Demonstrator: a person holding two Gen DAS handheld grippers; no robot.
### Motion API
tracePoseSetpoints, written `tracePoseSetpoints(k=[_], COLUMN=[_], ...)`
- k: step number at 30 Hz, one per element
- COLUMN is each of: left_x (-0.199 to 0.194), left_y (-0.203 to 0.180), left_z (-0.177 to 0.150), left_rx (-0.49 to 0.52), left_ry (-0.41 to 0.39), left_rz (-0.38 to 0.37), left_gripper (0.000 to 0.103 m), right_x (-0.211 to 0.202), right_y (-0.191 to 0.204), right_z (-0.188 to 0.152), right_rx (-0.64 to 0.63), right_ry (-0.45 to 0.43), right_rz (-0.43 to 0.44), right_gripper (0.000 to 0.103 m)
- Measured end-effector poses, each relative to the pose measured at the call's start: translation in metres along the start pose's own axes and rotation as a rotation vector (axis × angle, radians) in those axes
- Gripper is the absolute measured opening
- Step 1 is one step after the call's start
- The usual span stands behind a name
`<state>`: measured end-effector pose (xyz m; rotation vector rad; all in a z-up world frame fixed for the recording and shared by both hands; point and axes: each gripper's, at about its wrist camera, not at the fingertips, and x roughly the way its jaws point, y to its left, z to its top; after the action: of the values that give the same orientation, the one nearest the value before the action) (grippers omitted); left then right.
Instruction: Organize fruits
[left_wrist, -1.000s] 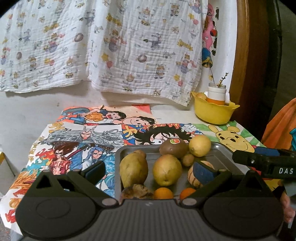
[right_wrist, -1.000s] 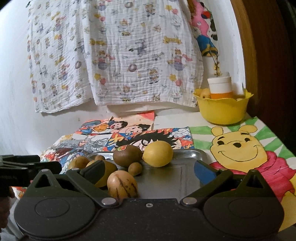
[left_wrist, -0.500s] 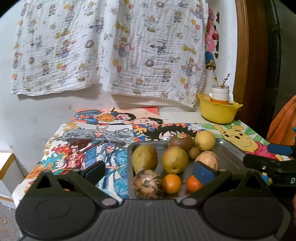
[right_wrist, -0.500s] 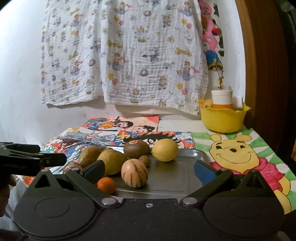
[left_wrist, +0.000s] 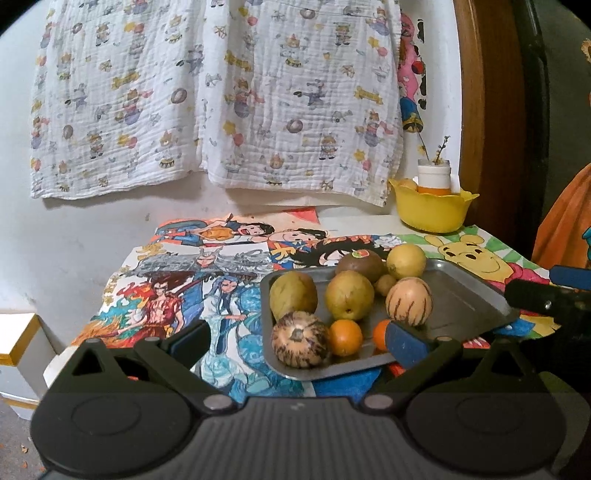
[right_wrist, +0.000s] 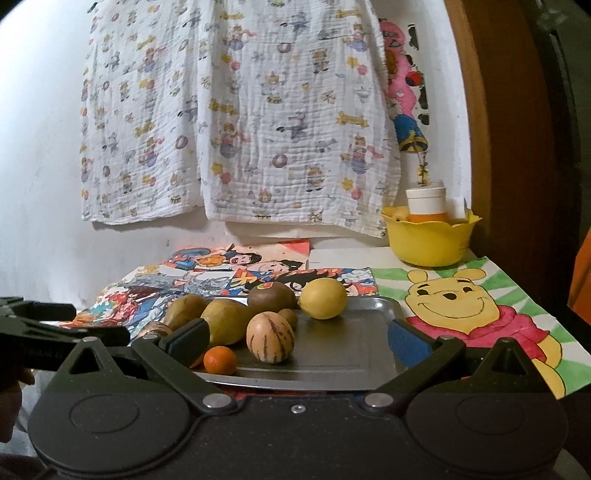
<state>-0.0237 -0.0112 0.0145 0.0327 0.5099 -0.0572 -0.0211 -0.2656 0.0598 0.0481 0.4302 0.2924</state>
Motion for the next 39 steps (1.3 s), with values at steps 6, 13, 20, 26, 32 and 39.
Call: tracePoseSetpoints(k=[6, 13, 20, 26, 32, 39], left_x=[-0.004, 0.002, 0.002, 0.003, 0.001, 0.001], left_y=[-0.003, -0.003, -0.007, -0.002, -0.002, -0.002], left_z=[-0.009, -0.012, -0.015, -0.016, -0.016, -0.016], left_rx=[0.018, 0.020, 0.029, 0.007, 0.007, 0.007], left_ry=[0.028, 0.063, 0.077, 0.085, 0.081, 0.081], left_rz=[-0.018, -0.048, -0.052, -0.050, -0.047, -0.046], left_gripper=[0.103, 0.103, 0.103, 0.103, 0.103, 0.103], right_x=[-0.002, 0.002, 0.004, 0.006, 0.006, 0.006], right_y=[-0.003, -0.004, -0.001, 0.001, 0.002, 0.003], right_z=[-0.006, -0.018, -0.024, -0.024, -0.024, -0.024], right_rx=[0.000, 0.008, -0.012, -0.022, -0.024, -0.024], right_ry=[0.016, 0.068, 0.101, 0.109, 0.111, 0.111], right_rz=[-0.016, -0.015, -0.003, 0.007, 0.010, 0.009], right_gripper=[0.102, 0.102, 0.102, 0.102, 0.102, 0.102])
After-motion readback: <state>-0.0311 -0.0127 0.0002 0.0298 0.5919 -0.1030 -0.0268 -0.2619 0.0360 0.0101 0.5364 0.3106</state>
